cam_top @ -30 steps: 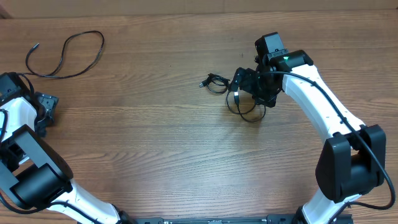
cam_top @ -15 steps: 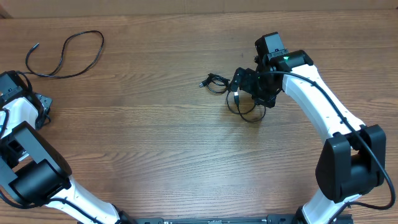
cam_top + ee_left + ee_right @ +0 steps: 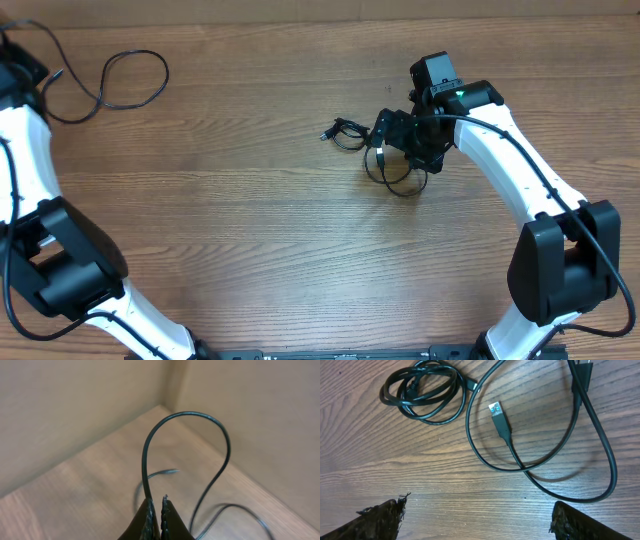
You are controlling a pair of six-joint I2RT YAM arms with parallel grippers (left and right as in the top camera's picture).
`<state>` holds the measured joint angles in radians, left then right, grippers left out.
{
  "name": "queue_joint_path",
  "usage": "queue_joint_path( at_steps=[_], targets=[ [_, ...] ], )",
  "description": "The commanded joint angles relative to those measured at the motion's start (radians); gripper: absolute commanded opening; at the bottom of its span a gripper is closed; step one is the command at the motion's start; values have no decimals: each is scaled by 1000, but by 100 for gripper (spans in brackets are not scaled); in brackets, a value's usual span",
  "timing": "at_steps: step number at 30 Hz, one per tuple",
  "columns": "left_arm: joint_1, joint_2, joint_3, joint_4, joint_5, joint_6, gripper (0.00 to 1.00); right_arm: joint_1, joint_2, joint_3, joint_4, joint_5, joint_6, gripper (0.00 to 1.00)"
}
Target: Untangle cables
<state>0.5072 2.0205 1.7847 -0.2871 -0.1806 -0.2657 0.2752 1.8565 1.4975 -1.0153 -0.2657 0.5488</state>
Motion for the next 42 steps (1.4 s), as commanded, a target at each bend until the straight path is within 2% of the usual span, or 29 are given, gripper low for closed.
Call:
queue_joint_path(
  at_steps=[1, 2, 3, 4, 5, 6, 7, 17, 18, 21, 27, 30, 32, 33, 34, 42],
  targets=[
    [-24, 28, 19, 34, -13, 64, 4, 0, 0, -1, 2, -6, -7, 95],
    [-24, 43, 19, 33, -13, 64, 20, 0, 0, -1, 2, -6, -7, 95],
    [-22, 66, 19, 26, -14, 64, 57, 0, 0, -1, 2, -6, -8, 95],
    [-16, 94, 19, 5, -14, 64, 77, 0, 0, -1, 2, -6, -7, 95],
    [-12, 113, 19, -17, -14, 64, 79, 0, 0, -1, 2, -6, -7, 95],
    [-4, 136, 19, -46, -14, 64, 87, 0, 0, -1, 0, -6, -7, 95],
    [2, 151, 19, -69, -13, 64, 100, 0, 0, -1, -2, -6, -8, 95],
    [-4, 97, 19, -200, 29, 47, 100, 0, 0, -1, -12, -6, -8, 95],
    [-11, 96, 19, -241, 32, 13, 100, 0, 0, -1, -11, -6, -8, 95],
    [-15, 115, 18, -398, 11, -241, 100, 0, 0, -1, -5, -6, -8, 95],
    [50, 182, 18, -439, 76, -304, 100, 0, 0, -1, -5, -6, -8, 96],
    [96, 236, 18, -431, 152, -304, 71, 0, 0, -1, 3, -6, -8, 96],
    [109, 277, 18, -430, 156, -307, 35, 0, 0, -1, 10, -6, -8, 96],
    [112, 287, 18, -429, 155, -307, 26, 0, 0, -1, 11, -6, -8, 96],
    [116, 305, 18, -417, 155, -307, 4, 0, 0, -1, 10, -6, -8, 96],
    [108, 330, 18, -208, 186, -302, 4, 0, 0, -1, 3, -6, -8, 96]
  ],
)
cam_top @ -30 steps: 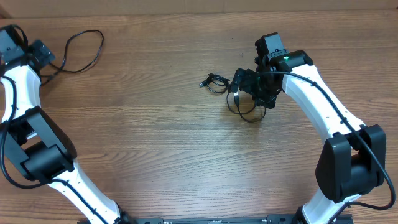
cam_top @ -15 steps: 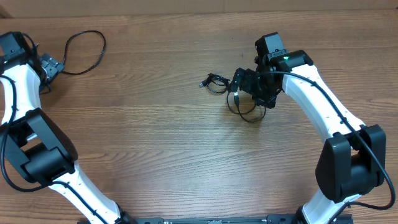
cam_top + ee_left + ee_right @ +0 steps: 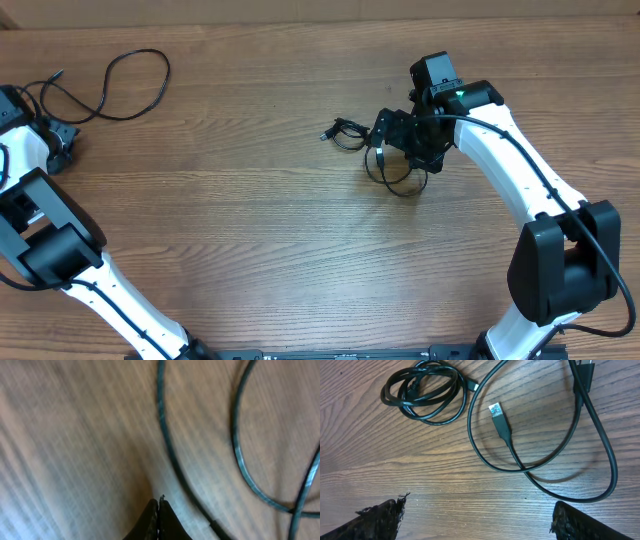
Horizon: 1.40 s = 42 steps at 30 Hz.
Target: Untangle cables
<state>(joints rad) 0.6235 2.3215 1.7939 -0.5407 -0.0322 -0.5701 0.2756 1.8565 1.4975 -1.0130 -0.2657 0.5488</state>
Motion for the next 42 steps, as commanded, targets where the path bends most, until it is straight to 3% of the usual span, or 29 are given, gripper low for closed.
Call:
queue_joint_path(
  at_steps=[1, 15, 23, 26, 33, 35, 42],
  targets=[
    [-9, 38, 9, 71, 64, 13, 4, 0, 0, -1, -3, -6, -8, 96],
    [-10, 174, 9, 190, 117, 11, 4, 0, 0, -1, -7, -6, -7, 96],
    [-22, 174, 16, 470, 278, 77, 4, 0, 0, -1, -7, -37, 0, 96],
    [-19, 171, 98, 457, 360, 77, 4, 0, 0, -1, -16, -50, 0, 96],
    [-2, 165, 496, 96, 399, 113, 4, 0, 0, -1, -34, -50, -1, 96],
    [-1, 161, 614, -37, 390, 122, 4, -1, 0, 0, -35, -51, -1, 100],
    [0, 60, 909, -480, 193, 147, 4, -36, -84, 3, -70, -21, -27, 100]
  ],
)
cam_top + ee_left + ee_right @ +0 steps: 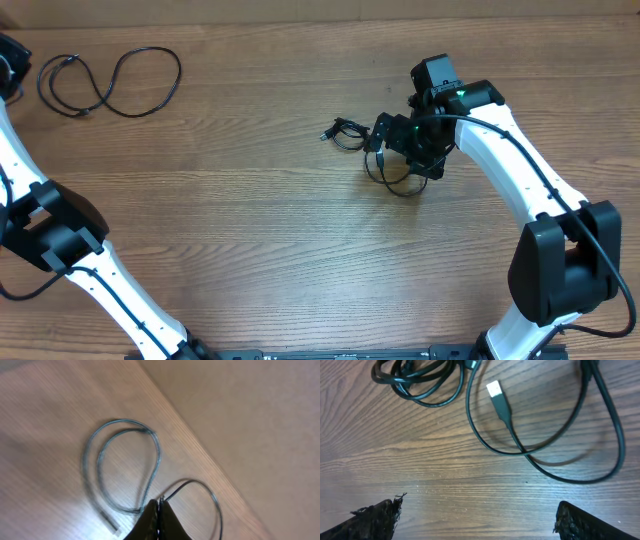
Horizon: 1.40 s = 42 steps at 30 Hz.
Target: Untangle cables
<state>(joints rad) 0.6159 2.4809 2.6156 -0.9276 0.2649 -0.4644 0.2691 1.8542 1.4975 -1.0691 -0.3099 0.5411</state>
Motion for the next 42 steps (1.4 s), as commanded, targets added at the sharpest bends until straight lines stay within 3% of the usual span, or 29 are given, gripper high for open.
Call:
queue_joint_path(
  at_steps=[1, 6, 11, 12, 15, 17, 18, 22, 31, 36, 42],
  targets=[
    [7, -134, 92, -129, -104, 43, 4, -46, -112, 3, -29, 45, -19, 100],
    [4, -283, 92, -314, -70, 51, 4, -156, -267, 3, -124, 137, -35, 100],
    [-32, -409, 92, -528, 89, 80, 4, -255, -356, 3, -185, 135, -124, 100],
    [-61, -426, 92, -598, 170, 134, 8, -271, -358, 3, -198, 134, -124, 100],
    [-136, -426, 89, -709, 226, 198, 17, -277, -357, 1, -195, 134, -124, 100],
    [-208, -422, 78, -762, 223, 257, 42, -277, -356, 1, -176, 135, -124, 100],
    [-256, -422, 59, -762, 226, 298, 99, -277, -356, 1, -163, 143, -124, 100],
    [-416, -422, -19, -762, 216, 373, 100, -277, -354, 0, -154, 220, -124, 100],
    [-687, -460, -215, -762, 170, 367, 100, -277, -339, 0, -170, 275, -124, 100],
    [-722, -723, -481, -762, 34, 330, 100, -277, -339, 0, -147, 275, -124, 100],
    [-721, -1083, -795, -748, -10, 306, 100, -277, -339, 0, -117, 263, -123, 100]
  ],
)
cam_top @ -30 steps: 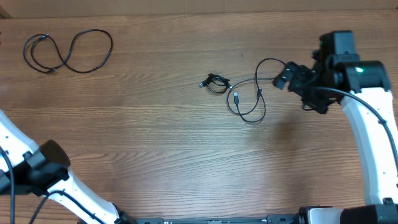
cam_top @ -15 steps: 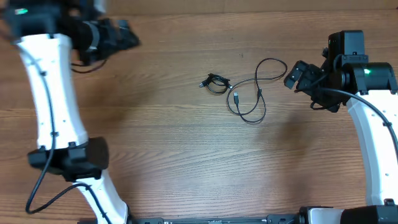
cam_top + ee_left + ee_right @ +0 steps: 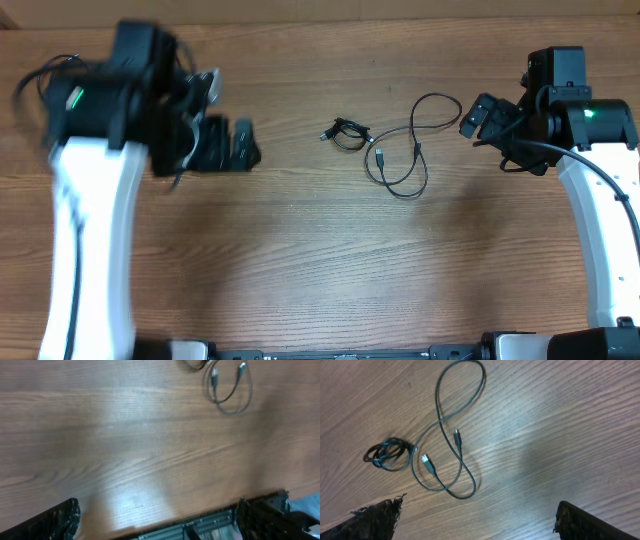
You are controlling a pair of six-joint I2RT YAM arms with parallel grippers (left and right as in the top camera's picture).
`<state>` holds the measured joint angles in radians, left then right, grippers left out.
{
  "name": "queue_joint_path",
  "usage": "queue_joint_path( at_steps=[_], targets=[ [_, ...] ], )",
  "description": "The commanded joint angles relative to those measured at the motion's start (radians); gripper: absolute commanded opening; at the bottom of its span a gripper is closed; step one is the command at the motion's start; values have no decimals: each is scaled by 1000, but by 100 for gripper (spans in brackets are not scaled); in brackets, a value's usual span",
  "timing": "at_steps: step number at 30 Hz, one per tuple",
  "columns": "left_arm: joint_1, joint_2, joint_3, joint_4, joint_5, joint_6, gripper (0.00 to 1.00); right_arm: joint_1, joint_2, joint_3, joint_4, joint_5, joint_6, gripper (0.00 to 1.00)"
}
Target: Untangle cables
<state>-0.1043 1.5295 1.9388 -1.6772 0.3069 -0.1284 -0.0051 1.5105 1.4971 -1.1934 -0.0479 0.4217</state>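
A small coiled black cable (image 3: 346, 133) lies mid-table, and right beside it a loose black USB cable (image 3: 412, 150) is spread in open loops. The right wrist view shows the coil (image 3: 387, 453) and the loose cable (image 3: 451, 440) side by side, their contact too small to judge. My right gripper (image 3: 480, 118) hangs open to the right of them, nothing between its fingers (image 3: 375, 519). My left gripper (image 3: 225, 145), blurred, is open left of the middle. In its wrist view the loose cable (image 3: 231, 390) shows far off. A third cable (image 3: 38, 72) peeks out at back left.
The wooden table (image 3: 320, 260) bears only the cables. Its front edge with a metal rail (image 3: 200, 522) shows in the left wrist view. The left arm (image 3: 90, 200) covers most of the back-left cable.
My left gripper was shut at the far back-left corner; it is now open, left of the middle. My right gripper has gone from above the cables to their right, higher up.
My left gripper was shut on a cable at the back-left corner. After that the cable lay on the table there and the gripper stayed shut. The right gripper hung open over the coil and loose cable. Now both grippers stand open, away from the cables.
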Motion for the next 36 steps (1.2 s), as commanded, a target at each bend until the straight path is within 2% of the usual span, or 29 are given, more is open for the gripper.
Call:
queue_joint_path(
  at_steps=[1, 3, 9, 13, 18, 19, 21, 23, 25, 26, 29, 32, 36],
  targets=[
    [-1, -159, -148, 3, -78, -60, 100, -3, 5, 1, 6, 1, -4, 100],
    [-1, -211, -227, 19, -155, -161, 99, -2, 5, -3, 3, 1, -4, 100],
    [-1, -201, -331, 101, -157, -258, 100, -2, 11, -40, 6, 1, -5, 100],
    [-1, -161, -383, 151, -163, -261, 100, -2, 13, -93, 33, -6, -5, 100],
    [32, -32, -390, 317, -295, -256, 100, -2, 26, -104, 41, -57, -5, 100],
    [51, -6, -386, 340, -301, -244, 90, -2, 26, -104, 40, -68, -5, 100],
    [115, 78, -351, 376, -296, -238, 56, -2, 27, -104, 40, -69, -5, 100],
    [172, 156, -293, 372, -288, -238, 41, -2, 27, -104, 40, -69, -8, 100],
    [246, 257, -209, 392, -337, -243, 21, -2, 27, -104, 40, -69, -8, 100],
    [306, 340, -173, 502, -383, -252, 4, -2, 27, -104, 40, -70, -8, 100],
    [342, 431, -174, 634, -362, -252, 4, -2, 27, -104, 39, -70, -8, 100],
    [342, 506, -174, 702, -381, -245, 4, -2, 27, -104, 37, -69, -8, 100],
    [344, 610, -174, 808, -447, -238, 4, -2, 29, -104, 37, -70, -8, 100]
  ],
)
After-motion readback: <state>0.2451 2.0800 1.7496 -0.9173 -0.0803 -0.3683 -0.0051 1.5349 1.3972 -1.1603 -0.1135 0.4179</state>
